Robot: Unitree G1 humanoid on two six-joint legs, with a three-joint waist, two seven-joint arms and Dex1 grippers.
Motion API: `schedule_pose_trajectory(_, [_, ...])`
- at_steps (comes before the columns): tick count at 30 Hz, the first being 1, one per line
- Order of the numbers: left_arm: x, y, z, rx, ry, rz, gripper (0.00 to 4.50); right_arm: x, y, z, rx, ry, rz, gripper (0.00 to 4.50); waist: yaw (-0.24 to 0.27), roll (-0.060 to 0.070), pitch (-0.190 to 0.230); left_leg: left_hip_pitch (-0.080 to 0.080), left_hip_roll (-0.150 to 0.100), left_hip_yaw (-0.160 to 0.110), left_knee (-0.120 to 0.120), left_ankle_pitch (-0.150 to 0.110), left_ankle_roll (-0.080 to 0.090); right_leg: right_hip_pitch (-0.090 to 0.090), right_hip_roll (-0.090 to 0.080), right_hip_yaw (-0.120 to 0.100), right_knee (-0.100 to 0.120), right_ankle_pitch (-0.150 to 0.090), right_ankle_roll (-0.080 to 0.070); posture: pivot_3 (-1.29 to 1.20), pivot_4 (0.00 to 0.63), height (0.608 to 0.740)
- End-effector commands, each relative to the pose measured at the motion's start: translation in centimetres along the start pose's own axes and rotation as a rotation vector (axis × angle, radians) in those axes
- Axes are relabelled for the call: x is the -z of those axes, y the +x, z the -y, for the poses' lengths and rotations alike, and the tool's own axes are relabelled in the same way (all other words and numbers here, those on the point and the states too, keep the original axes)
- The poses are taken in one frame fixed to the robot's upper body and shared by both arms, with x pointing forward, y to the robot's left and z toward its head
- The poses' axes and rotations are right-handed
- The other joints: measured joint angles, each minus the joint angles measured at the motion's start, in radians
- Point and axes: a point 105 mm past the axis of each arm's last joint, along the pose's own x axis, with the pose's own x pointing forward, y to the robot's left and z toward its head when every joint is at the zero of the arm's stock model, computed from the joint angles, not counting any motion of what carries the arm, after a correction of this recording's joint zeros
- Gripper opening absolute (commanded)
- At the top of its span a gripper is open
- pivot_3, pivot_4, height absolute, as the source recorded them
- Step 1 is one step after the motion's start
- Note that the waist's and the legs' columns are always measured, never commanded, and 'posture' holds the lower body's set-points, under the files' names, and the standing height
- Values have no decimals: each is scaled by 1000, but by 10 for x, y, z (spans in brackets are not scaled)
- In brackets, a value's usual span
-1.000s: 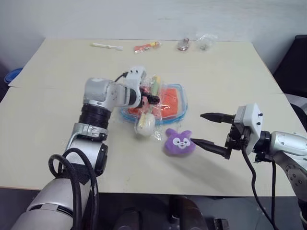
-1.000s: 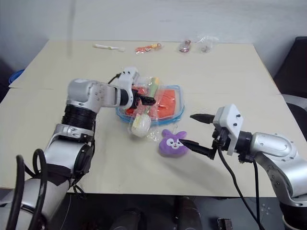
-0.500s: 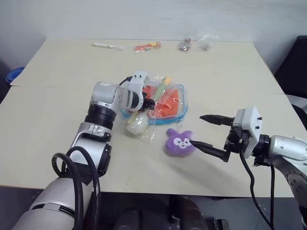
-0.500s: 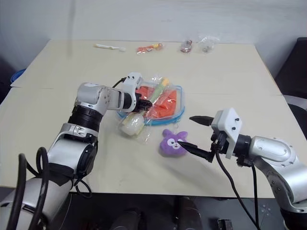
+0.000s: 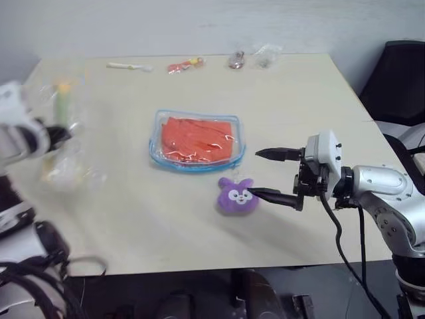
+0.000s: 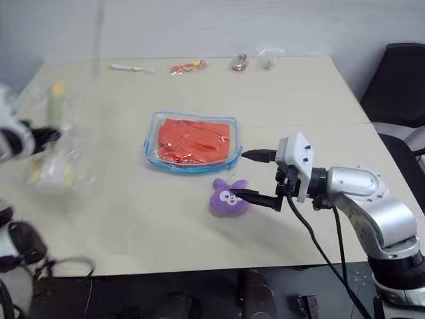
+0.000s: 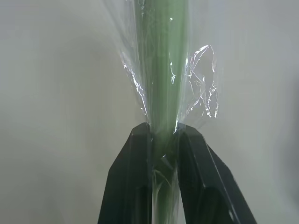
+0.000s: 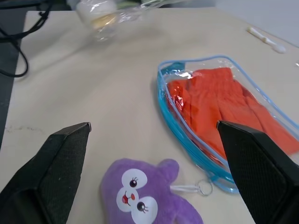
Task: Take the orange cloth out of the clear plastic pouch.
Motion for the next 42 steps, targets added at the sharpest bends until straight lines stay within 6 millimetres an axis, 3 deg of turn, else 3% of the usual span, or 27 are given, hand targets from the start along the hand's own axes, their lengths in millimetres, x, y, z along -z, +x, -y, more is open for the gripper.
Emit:
schedule_pose_trajectory(1, [-4, -13, -44, -83, -22, 73, 398, -8, 7, -3, -80, -36, 30, 4500, 21, -2, -1, -1, 0, -1, 1, 0, 0, 0, 0, -1, 0, 0, 0, 0, 150, 740])
schedule_pose_trajectory(3, [7, -12, -61, -97, -45, 69, 1147, -8, 10, -2, -111, -38, 28, 4500, 33, -3, -1, -1, -1, -1, 1, 0, 0, 0, -1, 0, -1, 0, 0, 0, 150, 740])
schedule_pose_trajectory(10, [14, -14, -69, -86, -61, 143, 3358, -15, 18, 0, -174, -47, 51, 4500, 41, -3, -2, -2, -1, 0, 1, 0, 0, 0, -1, -1, -1, 0, 0, 0, 150, 740])
schedule_pose_trajectory(14, [11, -28, -78, -144, 45, 168, 4479, -15, 18, 3, -172, -49, 51, 4500, 20, -3, -2, -1, 0, 1, 0, -1, 0, -1, 0, 0, 0, 0, 0, 0, 150, 740])
schedule_pose_trajectory(15, [3, -35, -75, -130, 106, 208, 4479, -15, 16, 4, -166, -48, 49, 4500, 18, -3, -2, -1, 0, 1, 0, -1, 0, -1, 0, 0, 0, 0, 0, 0, 150, 740])
schedule_pose_trajectory(17, [-19, -50, -47, -8, 260, 321, 4479, -13, 14, 5, -150, -45, 41, 4500, 16, -4, -2, -2, 0, 2, 0, -1, -1, -3, 0, 0, 0, 0, 0, 0, 150, 740])
schedule_pose_trajectory(20, [-36, -66, 16, 258, 558, 419, 4479, -11, 10, 7, -123, -37, 35, 4500, 23, -5, -3, -8, 0, 3, 2, -1, -1, -10, -1, 2, 3, 0, 0, 0, 150, 740])
schedule_pose_trajectory(23, [-28, -69, 80, 502, 887, 439, 4479, -10, 8, 7, -97, -37, 30, 4500, 29, -4, -2, -11, -2, 2, 4, -1, -1, -12, -3, 1, 3, 0, 0, 0, 150, 740])
schedule_pose_trajectory(25, [-12, -60, 105, 612, 1096, 405, 4479, -10, 6, 6, -81, -39, 27, 4500, 30, -3, -2, -11, -2, 2, 4, -1, -1, -12, -3, 1, 3, 0, 0, 0, 150, 740])
schedule_pose_trajectory(29, [21, -23, 124, 695, 1503, 311, 4479, -11, 1, 3, -45, -37, 24, 4500, 16, -1, -1, -12, -1, 5, 2, -1, -1, -12, 1, 2, 3, 0, 0, 0, 150, 740])
schedule_pose_trajectory(33, [26, 6, 150, 727, 1720, 354, 4479, -11, -7, -1, 4, -32, 10, 4500, 15, -1, -1, -13, 0, 8, 1, -1, -1, -12, 1, 2, 3, 1, -2, 0, 150, 740])
schedule_pose_trajectory(37, [27, 22, 174, 777, 1786, 433, 4479, -12, -14, -5, 50, -23, 4, 4500, 22, -1, -1, -13, -1, 9, 3, -1, 1, -12, 1, 2, 2, 2, -1, 0, 150, 740])
schedule_pose_trajectory(42, [47, 36, 191, 860, 1868, 452, 4479, -11, -20, -10, 100, -11, -5, 4500, 22, -1, -1, -12, -1, 9, 4, -2, 3, -12, 0, 2, 2, 2, 0, 0, 150, 740])
